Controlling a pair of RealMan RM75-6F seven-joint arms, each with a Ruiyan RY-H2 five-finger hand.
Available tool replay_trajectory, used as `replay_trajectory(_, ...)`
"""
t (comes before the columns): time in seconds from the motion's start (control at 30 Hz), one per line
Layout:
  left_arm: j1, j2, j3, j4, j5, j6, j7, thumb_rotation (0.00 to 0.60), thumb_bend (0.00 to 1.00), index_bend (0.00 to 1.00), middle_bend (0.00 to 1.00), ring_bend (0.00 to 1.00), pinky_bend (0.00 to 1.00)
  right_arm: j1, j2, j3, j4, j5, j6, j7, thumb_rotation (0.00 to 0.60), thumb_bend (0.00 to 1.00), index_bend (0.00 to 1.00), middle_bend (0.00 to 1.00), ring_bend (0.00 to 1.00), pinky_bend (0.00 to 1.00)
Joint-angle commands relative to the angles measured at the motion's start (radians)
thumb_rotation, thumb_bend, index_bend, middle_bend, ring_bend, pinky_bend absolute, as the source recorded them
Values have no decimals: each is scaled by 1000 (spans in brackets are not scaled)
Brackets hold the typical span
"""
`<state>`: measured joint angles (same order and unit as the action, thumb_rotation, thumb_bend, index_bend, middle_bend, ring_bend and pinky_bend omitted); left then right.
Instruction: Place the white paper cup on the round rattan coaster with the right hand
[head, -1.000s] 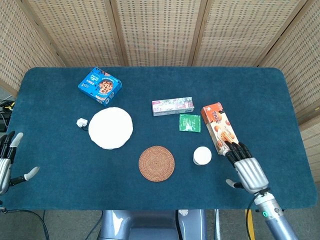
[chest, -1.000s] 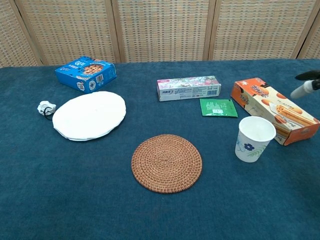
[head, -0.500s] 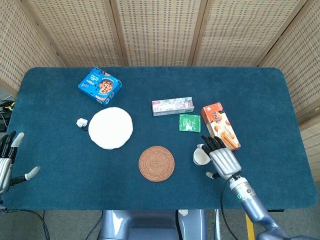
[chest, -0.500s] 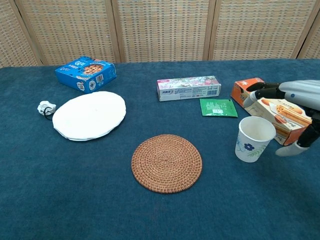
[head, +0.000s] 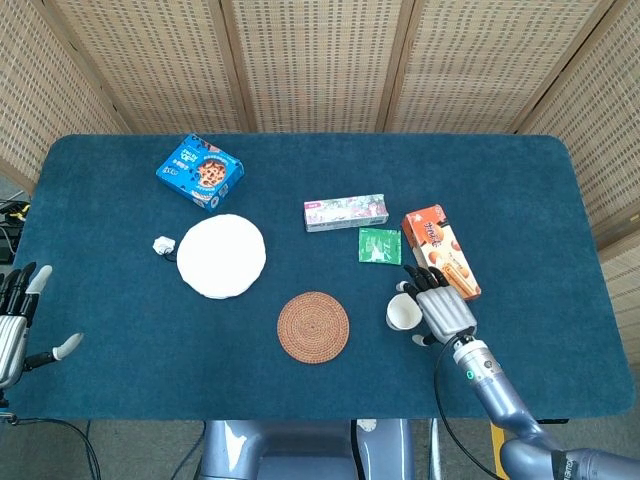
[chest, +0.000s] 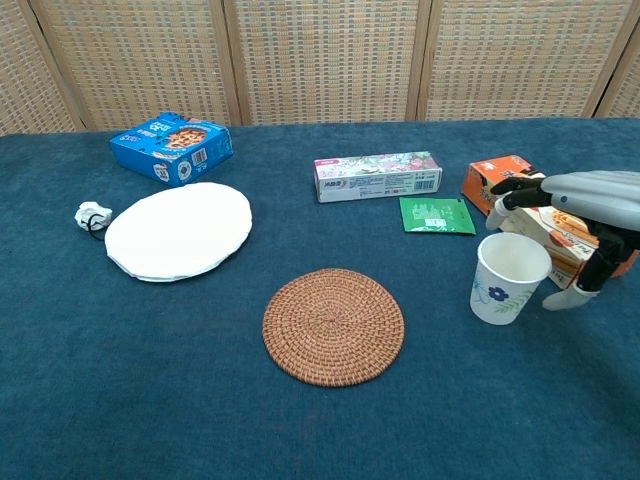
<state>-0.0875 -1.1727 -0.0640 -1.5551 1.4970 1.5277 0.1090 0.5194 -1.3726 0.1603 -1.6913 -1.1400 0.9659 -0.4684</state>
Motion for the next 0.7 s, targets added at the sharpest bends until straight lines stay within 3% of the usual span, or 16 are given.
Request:
replay_trajectory(0.03, -1, 0, 0, 1, -2, -3, -1, 0, 3, 0, 0, 0, 0, 9, -10, -10, 17, 19, -4, -6, 600, 33, 267, 0, 0, 9)
replay_trajectory(0.27, -3, -1, 4, 1, 6, -4, 1, 0, 3, 0, 0, 0, 0, 21, -27, -21, 35, 31, 4, 1, 600, 34, 407, 74, 0, 39)
replay_trajectory(0.7, -4, 2, 6, 4, 8, -7, -6, 0, 5, 0, 0, 0, 0, 73, -31, -12, -77, 44, 42, -88, 600, 32, 438, 94, 0, 39)
